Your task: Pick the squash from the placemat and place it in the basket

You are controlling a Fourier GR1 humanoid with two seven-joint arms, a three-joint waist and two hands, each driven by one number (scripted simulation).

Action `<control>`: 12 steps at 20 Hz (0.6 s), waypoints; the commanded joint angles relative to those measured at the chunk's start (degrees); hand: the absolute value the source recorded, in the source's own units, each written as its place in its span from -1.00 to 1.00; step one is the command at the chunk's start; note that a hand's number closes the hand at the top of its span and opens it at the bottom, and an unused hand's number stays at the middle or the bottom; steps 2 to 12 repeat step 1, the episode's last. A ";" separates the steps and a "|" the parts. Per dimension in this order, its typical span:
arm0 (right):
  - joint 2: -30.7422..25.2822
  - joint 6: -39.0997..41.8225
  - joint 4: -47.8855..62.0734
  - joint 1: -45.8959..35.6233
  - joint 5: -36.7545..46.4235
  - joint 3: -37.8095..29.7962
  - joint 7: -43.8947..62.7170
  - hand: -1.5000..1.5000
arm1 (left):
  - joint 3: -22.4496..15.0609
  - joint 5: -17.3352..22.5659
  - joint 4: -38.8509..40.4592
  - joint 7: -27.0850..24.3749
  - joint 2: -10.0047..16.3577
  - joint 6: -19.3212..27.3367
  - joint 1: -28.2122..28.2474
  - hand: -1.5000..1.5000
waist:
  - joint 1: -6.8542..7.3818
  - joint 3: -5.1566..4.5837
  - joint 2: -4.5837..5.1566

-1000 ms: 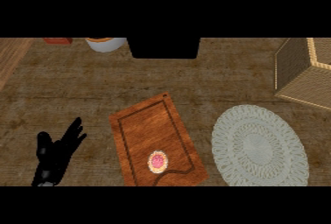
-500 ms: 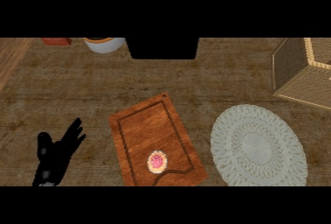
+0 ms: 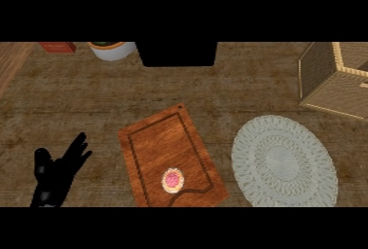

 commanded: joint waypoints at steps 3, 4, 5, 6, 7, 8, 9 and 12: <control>-4.27 3.61 -1.72 5.64 -4.05 -3.76 -0.29 -1.00 | -0.88 -0.35 -0.12 5.81 -0.69 0.92 0.03 0.00 | -0.76 -0.47 0.36; -4.27 3.61 -1.72 5.64 -4.05 -3.76 -0.29 -1.00 | -0.88 -0.35 -0.12 5.81 -0.69 0.92 0.03 0.00 | -0.76 -0.47 0.36; -4.27 3.61 -1.72 5.64 -4.05 -3.76 -0.29 -1.00 | -0.88 -0.35 -0.12 5.81 -0.69 0.92 0.03 0.00 | -0.76 -0.47 0.36; -4.27 3.61 -1.72 5.64 -4.05 -3.76 -0.29 -1.00 | -0.88 -0.35 -0.12 5.81 -0.69 0.92 0.03 0.00 | -0.76 -0.47 0.36; -4.27 3.61 -1.72 5.64 -4.05 -3.76 -0.29 -1.00 | -0.88 -0.35 -0.12 5.81 -0.69 0.92 0.03 0.00 | -0.76 -0.47 0.36; -4.27 3.61 -1.72 5.64 -4.05 -3.76 -0.29 -1.00 | -0.88 -0.35 -0.12 5.81 -0.69 0.92 0.03 0.00 | -0.76 -0.47 0.36; -4.27 3.61 -1.72 5.64 -4.05 -3.76 -0.29 -1.00 | -0.88 -0.35 -0.12 5.81 -0.69 0.92 0.03 0.00 | -0.76 -0.47 0.36; -4.27 3.61 -1.72 5.64 -4.05 -3.76 -0.29 -1.00 | -0.88 -0.35 -0.12 5.81 -0.69 0.92 0.03 0.00 | -0.76 -0.47 0.36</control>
